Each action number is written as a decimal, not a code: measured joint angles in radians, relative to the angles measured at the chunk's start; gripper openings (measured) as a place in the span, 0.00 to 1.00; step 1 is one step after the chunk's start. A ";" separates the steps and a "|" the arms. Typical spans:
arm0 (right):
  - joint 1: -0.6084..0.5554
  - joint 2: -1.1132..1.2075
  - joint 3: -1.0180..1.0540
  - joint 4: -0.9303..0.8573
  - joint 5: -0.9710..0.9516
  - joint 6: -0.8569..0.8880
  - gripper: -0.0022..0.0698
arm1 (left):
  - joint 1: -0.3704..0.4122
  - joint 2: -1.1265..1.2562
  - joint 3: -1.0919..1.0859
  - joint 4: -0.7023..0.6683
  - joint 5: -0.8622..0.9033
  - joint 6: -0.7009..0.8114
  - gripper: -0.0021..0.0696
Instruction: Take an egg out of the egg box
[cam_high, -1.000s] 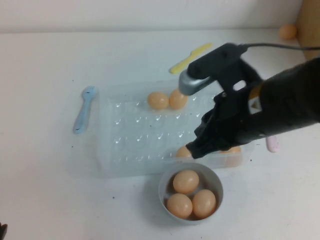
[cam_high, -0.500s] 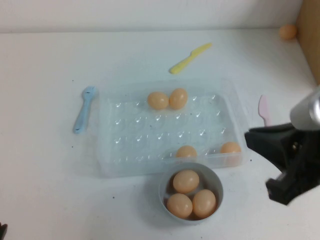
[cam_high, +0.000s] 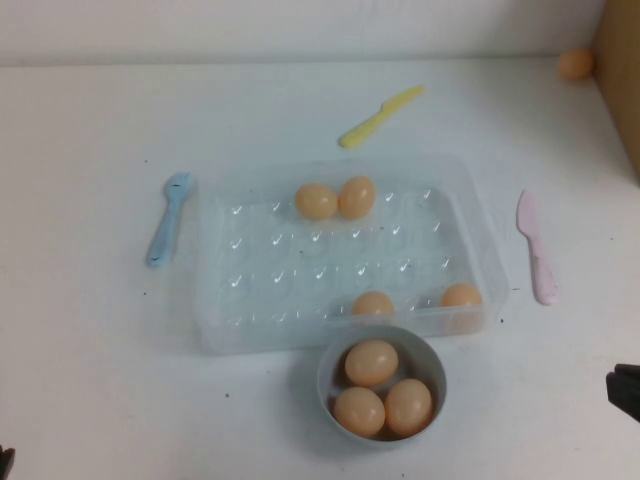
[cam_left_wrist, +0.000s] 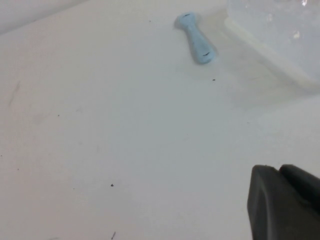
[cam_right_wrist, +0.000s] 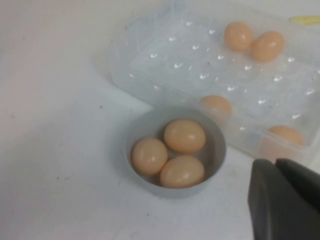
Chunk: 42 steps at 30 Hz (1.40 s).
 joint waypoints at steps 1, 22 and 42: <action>0.000 -0.028 0.037 0.000 -0.037 0.000 0.01 | 0.000 0.000 0.000 0.000 0.000 0.000 0.02; -0.677 -0.548 0.573 -0.001 -0.469 0.000 0.01 | 0.000 0.000 0.000 0.000 0.000 0.000 0.02; -0.745 -0.566 0.573 0.085 -0.143 -0.003 0.01 | 0.000 0.000 0.000 0.000 0.000 0.000 0.02</action>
